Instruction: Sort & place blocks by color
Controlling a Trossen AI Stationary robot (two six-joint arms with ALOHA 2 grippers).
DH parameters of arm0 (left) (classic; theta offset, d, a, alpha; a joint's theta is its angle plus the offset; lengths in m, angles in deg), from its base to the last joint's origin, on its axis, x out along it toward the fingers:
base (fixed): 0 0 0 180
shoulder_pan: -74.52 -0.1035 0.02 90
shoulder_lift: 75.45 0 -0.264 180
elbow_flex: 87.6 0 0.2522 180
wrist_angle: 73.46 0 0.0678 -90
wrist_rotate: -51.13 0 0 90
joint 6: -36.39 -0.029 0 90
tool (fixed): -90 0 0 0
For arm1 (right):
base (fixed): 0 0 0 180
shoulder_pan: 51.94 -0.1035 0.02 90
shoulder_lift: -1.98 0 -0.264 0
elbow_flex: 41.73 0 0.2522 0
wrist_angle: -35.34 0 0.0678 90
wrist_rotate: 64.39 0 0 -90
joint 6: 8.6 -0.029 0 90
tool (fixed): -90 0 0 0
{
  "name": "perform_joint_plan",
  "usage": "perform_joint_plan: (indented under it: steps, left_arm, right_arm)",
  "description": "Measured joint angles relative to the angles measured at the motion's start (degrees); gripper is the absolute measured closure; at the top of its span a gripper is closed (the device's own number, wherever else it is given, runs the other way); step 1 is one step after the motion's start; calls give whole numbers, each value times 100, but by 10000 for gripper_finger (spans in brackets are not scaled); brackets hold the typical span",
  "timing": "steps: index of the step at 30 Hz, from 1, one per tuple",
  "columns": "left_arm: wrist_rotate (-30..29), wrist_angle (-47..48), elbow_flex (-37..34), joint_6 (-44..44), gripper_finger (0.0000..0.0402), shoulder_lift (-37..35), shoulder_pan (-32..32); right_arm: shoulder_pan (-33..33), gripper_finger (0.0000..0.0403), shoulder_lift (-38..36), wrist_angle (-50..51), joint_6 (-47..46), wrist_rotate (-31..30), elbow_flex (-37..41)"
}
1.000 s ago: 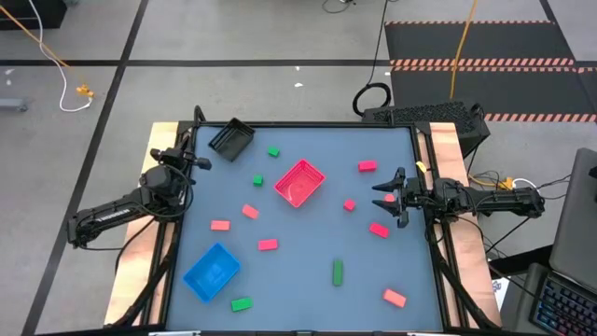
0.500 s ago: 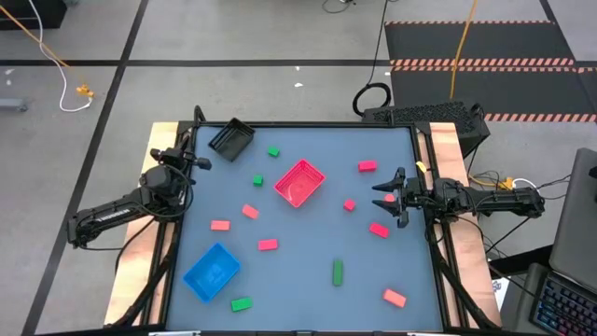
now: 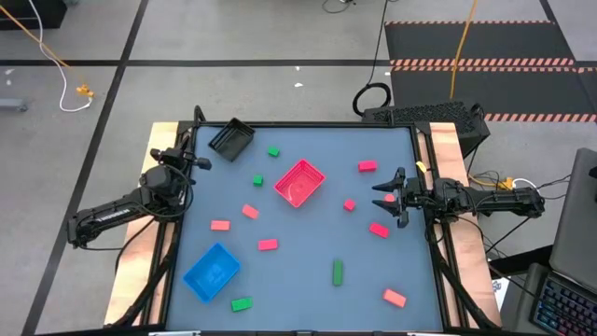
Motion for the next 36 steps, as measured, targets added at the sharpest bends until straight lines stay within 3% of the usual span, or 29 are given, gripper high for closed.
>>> perform_joint_plan:
  steps: [9, 13, 18, 25, 28, 32, 36]
  left_arm:
    - [33, 0, 0, 133, 364, 0, -1]
    - [442, 0, 2, 1369, 364, 0, 3]
    - [1773, -13, 2, 2882, 364, 0, 12]
    - [4688, -501, 2, 3107, 364, 0, 12]
    - [5667, -487, 2, 3301, 364, 0, 14]
    - [6263, -394, 2, 3445, 364, 0, 44]
    - [6067, -394, 2, 3074, 364, 0, 54]
  right_arm:
    - [0, 193, 0, 1, 0, -2, 2]
    - [1, 193, 1, 1, 0, -2, 0]
    - [2, 193, 0, 2, 0, -1, 1]
    - [0, 193, 0, 2, 0, -2, 0]
    - [0, 193, 1, 1, 0, -1, 1]
    - [1, 193, 1, 2, 0, -1, 0]
    - [2, 193, 2, 17, -1, 4, 0]
